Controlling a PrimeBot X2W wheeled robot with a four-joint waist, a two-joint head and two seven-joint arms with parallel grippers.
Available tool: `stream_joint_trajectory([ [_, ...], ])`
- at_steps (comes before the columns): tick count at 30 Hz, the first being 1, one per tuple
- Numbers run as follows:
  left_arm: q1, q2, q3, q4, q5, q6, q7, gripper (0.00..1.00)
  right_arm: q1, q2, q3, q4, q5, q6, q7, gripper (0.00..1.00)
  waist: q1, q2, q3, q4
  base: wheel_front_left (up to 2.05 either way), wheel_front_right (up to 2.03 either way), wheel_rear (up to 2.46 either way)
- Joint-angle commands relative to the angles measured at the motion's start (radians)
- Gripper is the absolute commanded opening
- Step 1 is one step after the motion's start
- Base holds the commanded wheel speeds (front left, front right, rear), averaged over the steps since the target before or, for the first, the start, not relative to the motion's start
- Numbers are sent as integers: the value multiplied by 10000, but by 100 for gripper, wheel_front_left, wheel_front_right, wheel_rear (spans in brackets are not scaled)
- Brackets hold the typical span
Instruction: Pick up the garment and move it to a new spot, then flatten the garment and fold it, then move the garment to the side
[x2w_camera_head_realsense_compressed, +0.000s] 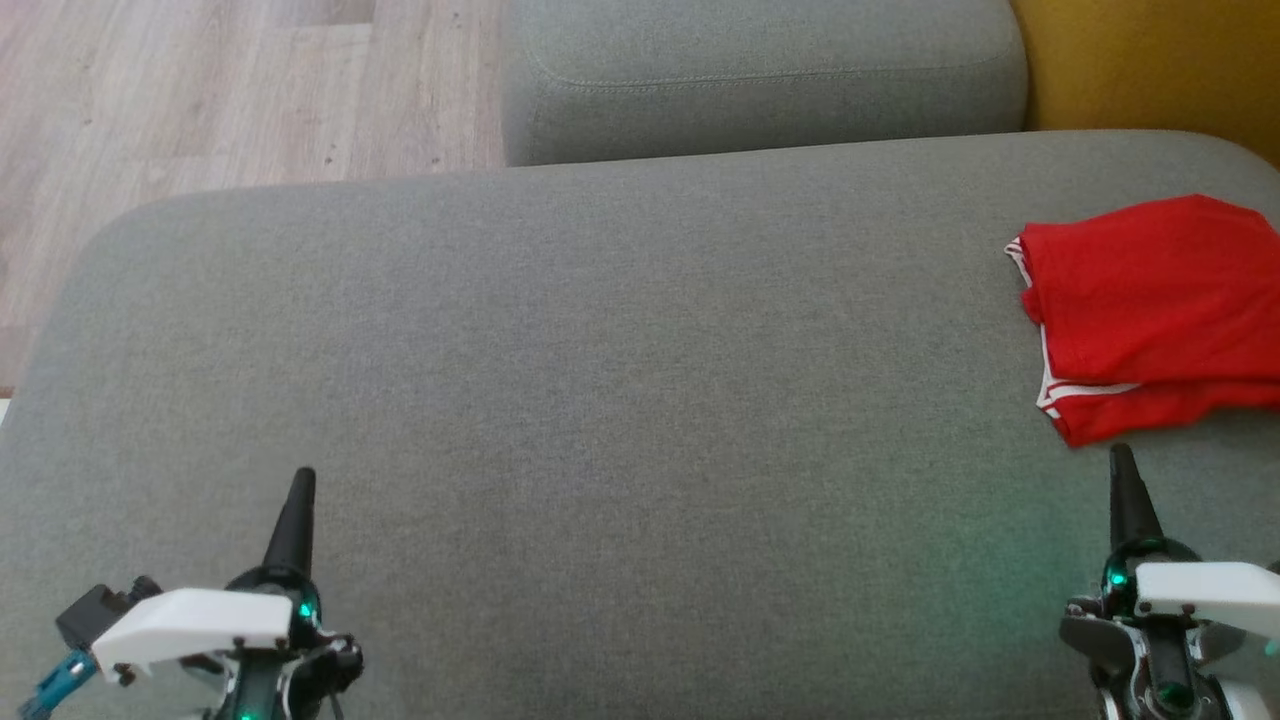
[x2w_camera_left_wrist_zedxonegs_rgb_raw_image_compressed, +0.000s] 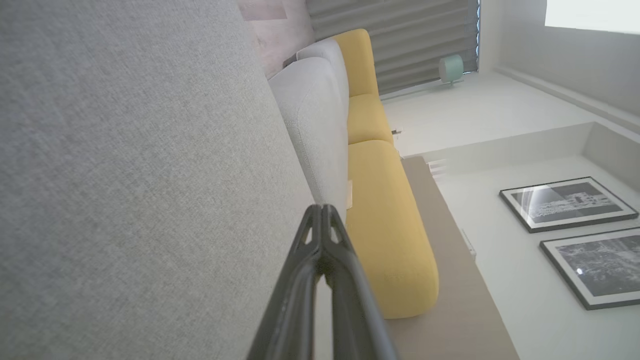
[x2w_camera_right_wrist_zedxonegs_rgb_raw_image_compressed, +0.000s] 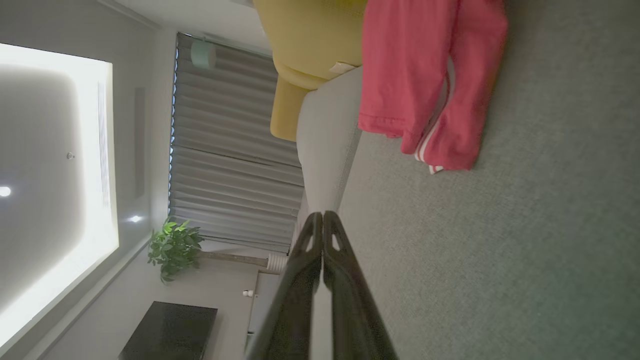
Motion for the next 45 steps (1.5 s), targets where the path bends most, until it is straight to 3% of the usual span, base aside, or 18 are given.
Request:
stream_joint_trajectory([
  [1, -689, 148, 433, -245, -371, -145, 93, 0, -575, -29, 120, -306, 367, -8, 100, 0, 0, 0, 10, -16, 0, 0, 0],
  [21, -1158, 123, 1057, 83, -2748, -495, 701, 0, -967, -31, -45, -274, 2681, -9, 681, 0, 0, 0, 111, -185, 0, 0, 0],
  [45, -1172, 43, 1175, 93, -2681, -499, 797, 0, -972, -30, -49, -273, 2705, -9, 689, 0, 0, 0, 112, -187, 0, 0, 0],
])
